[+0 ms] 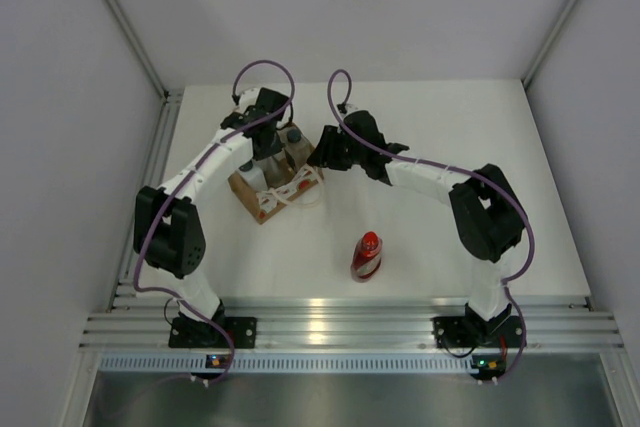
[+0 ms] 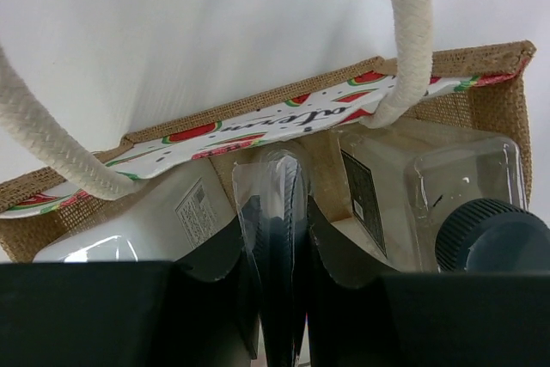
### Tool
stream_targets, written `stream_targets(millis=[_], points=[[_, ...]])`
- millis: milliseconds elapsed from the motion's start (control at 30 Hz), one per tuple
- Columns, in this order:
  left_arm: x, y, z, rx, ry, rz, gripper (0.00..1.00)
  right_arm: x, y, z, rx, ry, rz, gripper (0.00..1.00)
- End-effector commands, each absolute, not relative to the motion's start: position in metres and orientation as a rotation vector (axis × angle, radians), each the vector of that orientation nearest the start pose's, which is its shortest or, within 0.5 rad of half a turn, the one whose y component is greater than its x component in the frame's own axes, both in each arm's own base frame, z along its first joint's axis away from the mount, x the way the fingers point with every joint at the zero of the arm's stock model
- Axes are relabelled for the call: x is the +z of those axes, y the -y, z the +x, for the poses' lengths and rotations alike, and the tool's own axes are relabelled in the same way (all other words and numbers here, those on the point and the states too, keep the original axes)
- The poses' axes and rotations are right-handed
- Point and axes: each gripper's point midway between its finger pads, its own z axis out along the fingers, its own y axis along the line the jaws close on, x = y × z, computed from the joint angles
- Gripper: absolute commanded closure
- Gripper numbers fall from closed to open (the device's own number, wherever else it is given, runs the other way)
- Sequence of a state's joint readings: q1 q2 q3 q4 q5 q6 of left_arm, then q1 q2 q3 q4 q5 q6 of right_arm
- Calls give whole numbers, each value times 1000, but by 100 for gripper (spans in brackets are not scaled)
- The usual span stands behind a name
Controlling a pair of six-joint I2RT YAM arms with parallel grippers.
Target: Take the personal care products out of the canvas bag
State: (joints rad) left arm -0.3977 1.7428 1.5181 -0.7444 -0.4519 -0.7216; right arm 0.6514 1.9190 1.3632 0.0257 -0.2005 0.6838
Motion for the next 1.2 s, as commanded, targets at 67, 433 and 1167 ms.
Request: stream_targets(millis=[67,433,1167], points=[[210,125,423,-12,-2251,-484,100,162,-371,406,974,-2192,-95,59],[244,137,418,-72,-2212,-367,100,162,-371,408,972,-2192,-91,59],[396,139,335,-330,-1993,-45,100,157,-372,412,966,-2201,-88,59]])
